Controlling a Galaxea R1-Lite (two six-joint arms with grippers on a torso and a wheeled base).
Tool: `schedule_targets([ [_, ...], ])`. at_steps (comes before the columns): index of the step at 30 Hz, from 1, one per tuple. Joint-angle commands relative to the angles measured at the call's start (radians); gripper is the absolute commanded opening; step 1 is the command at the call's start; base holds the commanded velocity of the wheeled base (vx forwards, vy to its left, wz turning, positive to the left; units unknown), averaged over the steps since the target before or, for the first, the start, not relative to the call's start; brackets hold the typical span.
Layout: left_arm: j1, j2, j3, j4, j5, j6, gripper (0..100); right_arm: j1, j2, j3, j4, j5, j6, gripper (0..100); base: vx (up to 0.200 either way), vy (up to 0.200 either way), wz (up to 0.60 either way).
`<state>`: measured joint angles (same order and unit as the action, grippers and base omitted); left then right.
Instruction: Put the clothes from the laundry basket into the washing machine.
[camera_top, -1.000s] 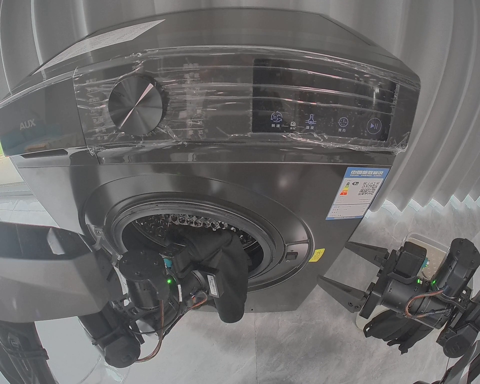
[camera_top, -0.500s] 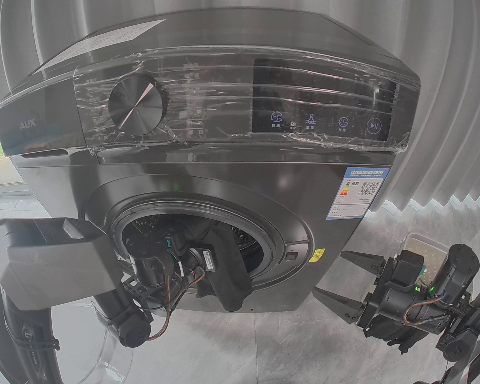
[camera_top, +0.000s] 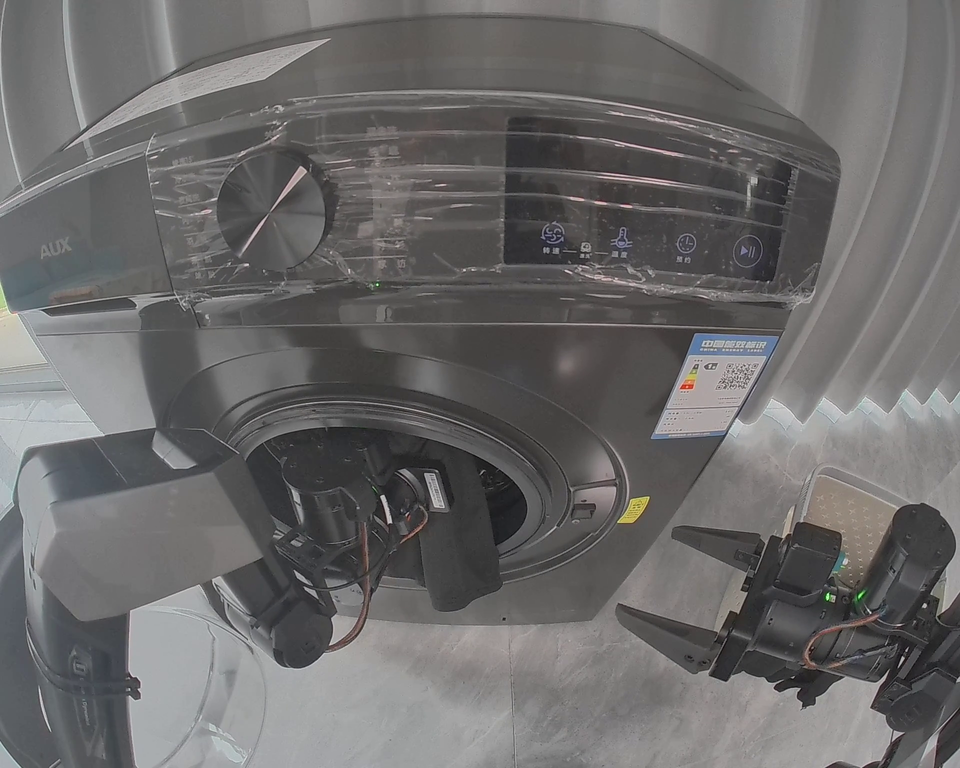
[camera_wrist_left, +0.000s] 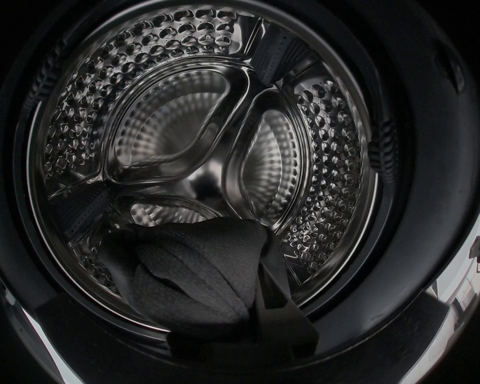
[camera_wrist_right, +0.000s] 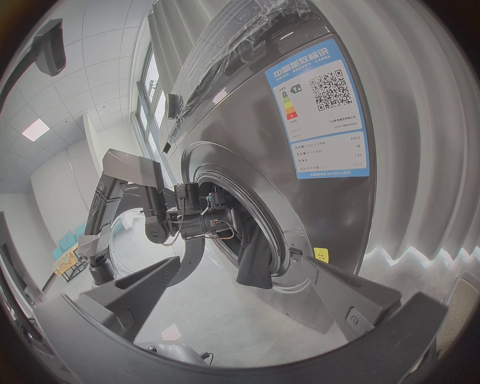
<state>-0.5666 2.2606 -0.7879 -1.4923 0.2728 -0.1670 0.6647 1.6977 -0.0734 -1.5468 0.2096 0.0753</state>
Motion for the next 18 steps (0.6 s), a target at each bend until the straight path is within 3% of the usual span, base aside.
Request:
schedule_targets([
  [1,0.017,0.057,-0.076,0.007,0.000,0.000,0,0.003,0.004,0.007,-0.001,0.001,-0.002,100,0.000,0.000,0.00],
  [18,0.047,0.139,-0.246,0.103,0.002,0.001,0,0.001,0.002,0.007,-0.001,0.001,-0.003,100,0.000,0.000,0.00],
])
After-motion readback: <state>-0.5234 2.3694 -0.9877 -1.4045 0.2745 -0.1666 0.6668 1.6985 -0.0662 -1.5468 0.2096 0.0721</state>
